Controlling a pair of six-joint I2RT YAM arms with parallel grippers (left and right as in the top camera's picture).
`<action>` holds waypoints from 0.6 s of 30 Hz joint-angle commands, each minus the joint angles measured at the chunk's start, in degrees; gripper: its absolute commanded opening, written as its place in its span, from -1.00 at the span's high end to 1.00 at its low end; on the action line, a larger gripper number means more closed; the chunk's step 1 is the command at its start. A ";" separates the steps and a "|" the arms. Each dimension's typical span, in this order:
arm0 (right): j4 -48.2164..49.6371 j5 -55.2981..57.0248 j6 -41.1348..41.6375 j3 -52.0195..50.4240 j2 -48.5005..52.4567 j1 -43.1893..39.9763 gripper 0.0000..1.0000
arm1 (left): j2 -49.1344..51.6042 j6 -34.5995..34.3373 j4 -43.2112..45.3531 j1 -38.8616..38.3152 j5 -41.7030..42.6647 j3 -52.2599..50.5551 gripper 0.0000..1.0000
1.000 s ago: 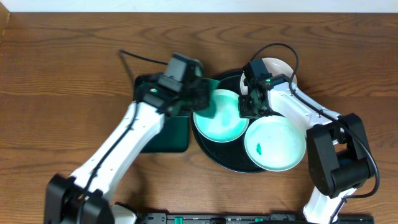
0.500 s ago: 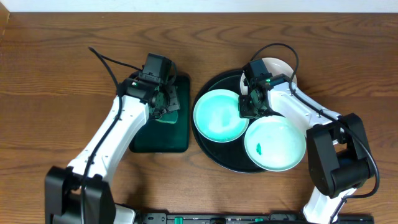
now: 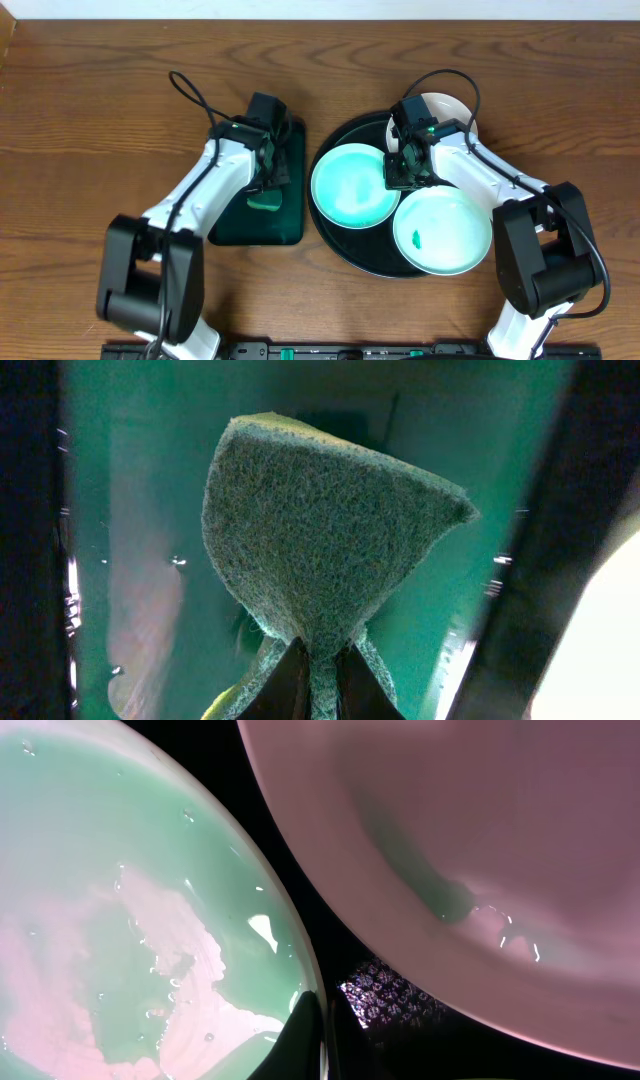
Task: Clean dirty plates on tray and stack at the side
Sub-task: 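Return the sponge to the green tray and release it, then retract the left arm to the left side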
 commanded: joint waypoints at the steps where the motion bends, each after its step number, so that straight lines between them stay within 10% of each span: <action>1: 0.20 -1.40 -0.52 0.00 -1.42 0.87 0.97 | 1.84 0.76 0.00 0.31 -1.57 -0.31 0.85; 9: 0.17 -1.42 -0.52 0.00 -1.42 0.87 0.97 | 0.55 0.74 -1.01 1.03 -1.55 1.38 0.04; 18: 0.17 -1.40 -0.52 0.00 -1.42 0.87 0.98 | -10.47 0.72 -0.39 9.79 -1.60 3.28 -0.28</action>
